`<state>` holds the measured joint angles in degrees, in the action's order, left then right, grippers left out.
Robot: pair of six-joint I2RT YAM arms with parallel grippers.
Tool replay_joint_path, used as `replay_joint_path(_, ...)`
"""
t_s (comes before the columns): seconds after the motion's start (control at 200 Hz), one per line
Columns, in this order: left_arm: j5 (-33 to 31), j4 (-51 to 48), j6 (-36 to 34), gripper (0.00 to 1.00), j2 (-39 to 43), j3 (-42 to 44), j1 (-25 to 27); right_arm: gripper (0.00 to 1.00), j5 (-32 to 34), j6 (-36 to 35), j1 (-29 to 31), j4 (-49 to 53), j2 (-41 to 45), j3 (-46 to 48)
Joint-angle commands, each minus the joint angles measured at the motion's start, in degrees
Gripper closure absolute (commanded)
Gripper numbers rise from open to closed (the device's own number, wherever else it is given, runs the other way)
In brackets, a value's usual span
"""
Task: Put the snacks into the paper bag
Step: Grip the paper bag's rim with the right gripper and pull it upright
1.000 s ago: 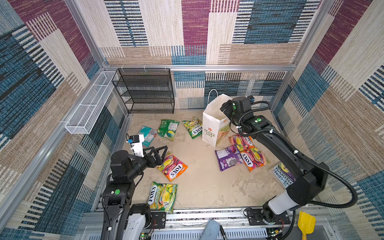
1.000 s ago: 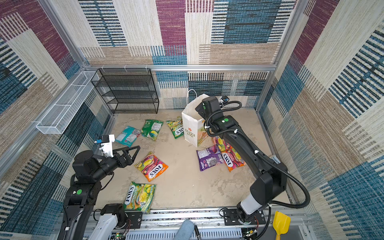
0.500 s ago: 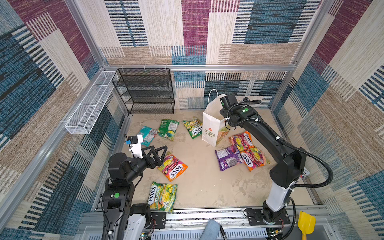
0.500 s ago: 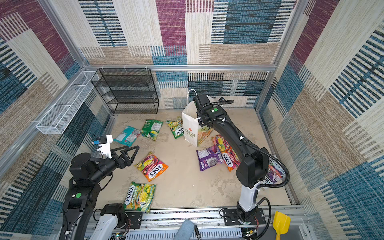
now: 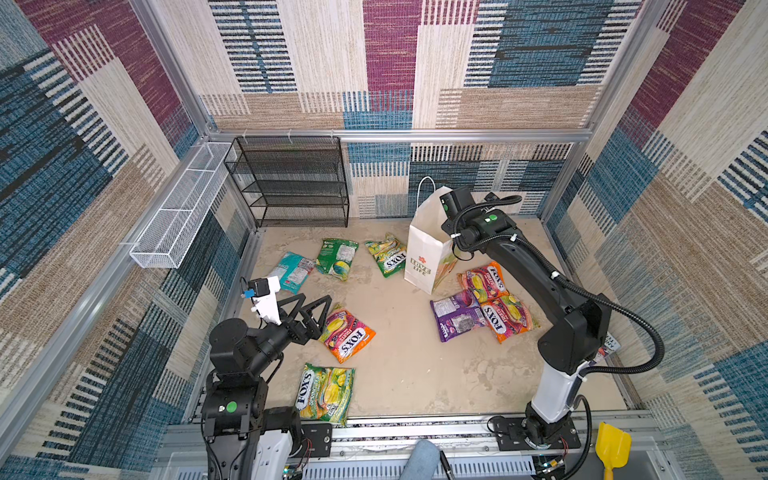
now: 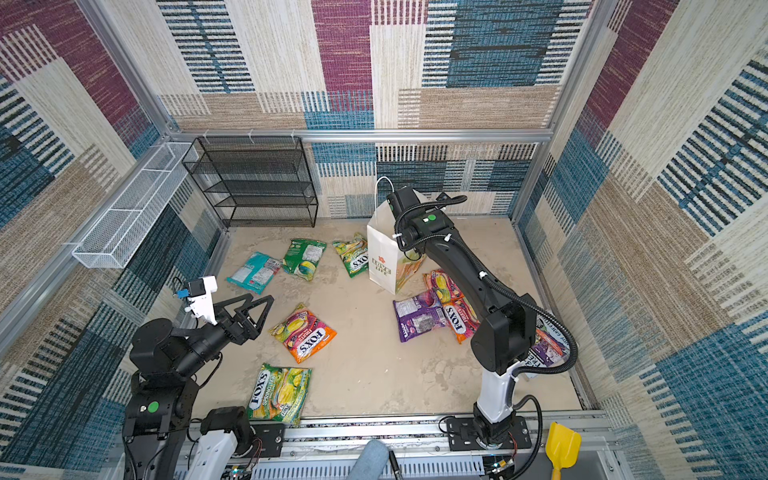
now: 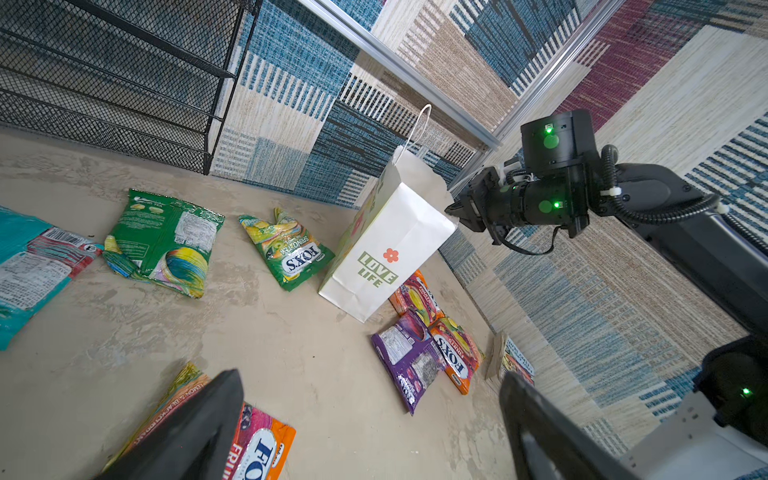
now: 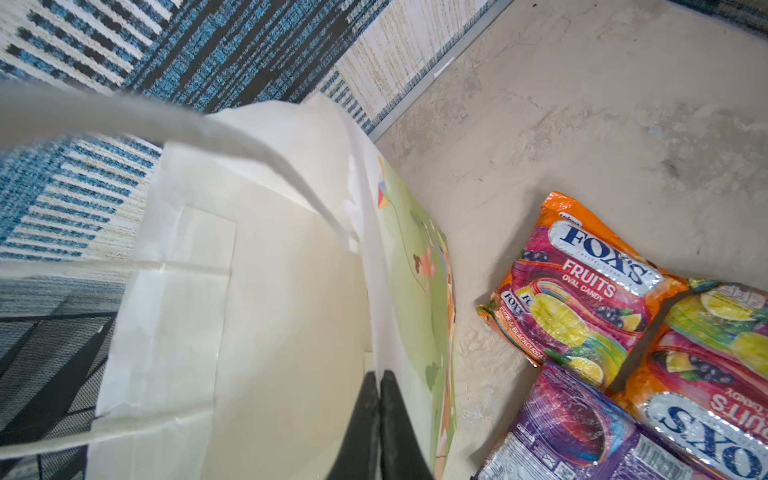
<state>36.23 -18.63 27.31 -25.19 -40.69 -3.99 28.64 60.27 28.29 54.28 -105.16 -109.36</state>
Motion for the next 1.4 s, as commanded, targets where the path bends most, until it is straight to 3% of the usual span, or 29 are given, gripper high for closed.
replay_joint_path(0.0,0.53,3.16,1.43,0.01,-0.12,0.12,0.12,1.00,0.08,-2.39,0.05,1.53,1.34,-0.71)
replay_joint_path(0.125,0.41,3.19,1.44,0.01,0.05,0.17,0.32,1.00,-0.38,-5.67,0.03,1.03,2.88,-1.21)
replay_joint_path(0.371,-0.82,2.56,1.10,0.01,-0.03,0.41,0.39,1.00,-6.02,-17.29,0.06,-9.09,9.12,2.89)
replay_joint_path(0.601,-1.82,2.16,0.81,0.01,-0.80,0.42,0.12,1.00,-7.14,-24.25,0.08,-10.68,12.89,5.37)
replay_joint_path(0.876,-2.51,1.30,0.34,0.01,-2.80,0.32,-0.14,1.00,-18.15,-33.23,0.11,-12.08,17.96,8.42)
replay_joint_path(1.242,-2.55,-0.17,0.34,0.00,-5.74,-0.30,-0.32,1.00,-24.79,-36.32,0.13,-11.18,21.55,12.21)
replay_joint_path(1.397,-0.68,2.59,1.13,0.00,-5.46,0.01,-0.32,1.00,-30.54,-37.10,0.10,-9.13,21.71,12.53)
